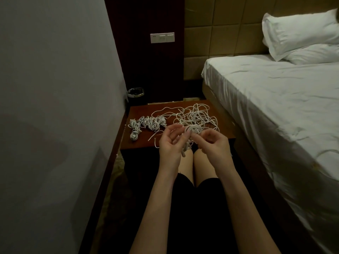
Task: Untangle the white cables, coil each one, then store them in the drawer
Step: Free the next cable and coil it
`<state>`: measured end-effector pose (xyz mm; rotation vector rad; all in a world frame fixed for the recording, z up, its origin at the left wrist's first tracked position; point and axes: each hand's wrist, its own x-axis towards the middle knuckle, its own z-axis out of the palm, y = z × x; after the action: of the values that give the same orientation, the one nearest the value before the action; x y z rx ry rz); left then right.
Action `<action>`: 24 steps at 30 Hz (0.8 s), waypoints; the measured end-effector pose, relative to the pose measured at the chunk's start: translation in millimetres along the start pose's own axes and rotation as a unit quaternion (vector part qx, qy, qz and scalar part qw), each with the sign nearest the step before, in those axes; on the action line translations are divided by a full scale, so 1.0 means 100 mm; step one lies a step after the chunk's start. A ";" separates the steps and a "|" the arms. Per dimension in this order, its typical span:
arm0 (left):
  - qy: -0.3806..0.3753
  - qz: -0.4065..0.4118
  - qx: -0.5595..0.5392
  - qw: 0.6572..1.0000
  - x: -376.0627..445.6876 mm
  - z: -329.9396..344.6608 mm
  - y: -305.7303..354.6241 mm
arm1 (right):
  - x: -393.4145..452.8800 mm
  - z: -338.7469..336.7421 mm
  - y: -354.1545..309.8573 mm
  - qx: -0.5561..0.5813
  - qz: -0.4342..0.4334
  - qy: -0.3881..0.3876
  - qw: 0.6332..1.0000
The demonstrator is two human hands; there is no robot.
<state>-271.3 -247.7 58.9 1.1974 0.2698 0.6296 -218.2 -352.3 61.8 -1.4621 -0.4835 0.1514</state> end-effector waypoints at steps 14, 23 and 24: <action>-0.006 -0.077 -0.073 0.994 0.00 0.05 -0.08 | 0.03 -0.12 0.06 0.102 0.081 -0.007 0.991; -0.019 -0.104 -0.073 0.992 -0.04 0.11 -0.13 | 0.03 -0.01 0.10 0.058 0.068 0.079 0.993; -0.017 -0.107 -0.082 0.991 -0.04 0.11 -0.12 | 0.03 0.00 0.11 0.067 0.072 0.088 0.991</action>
<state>-265.0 -260.9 50.9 1.0036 0.3076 0.4352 -213.0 -349.9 51.4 -1.3645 -0.2213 0.1647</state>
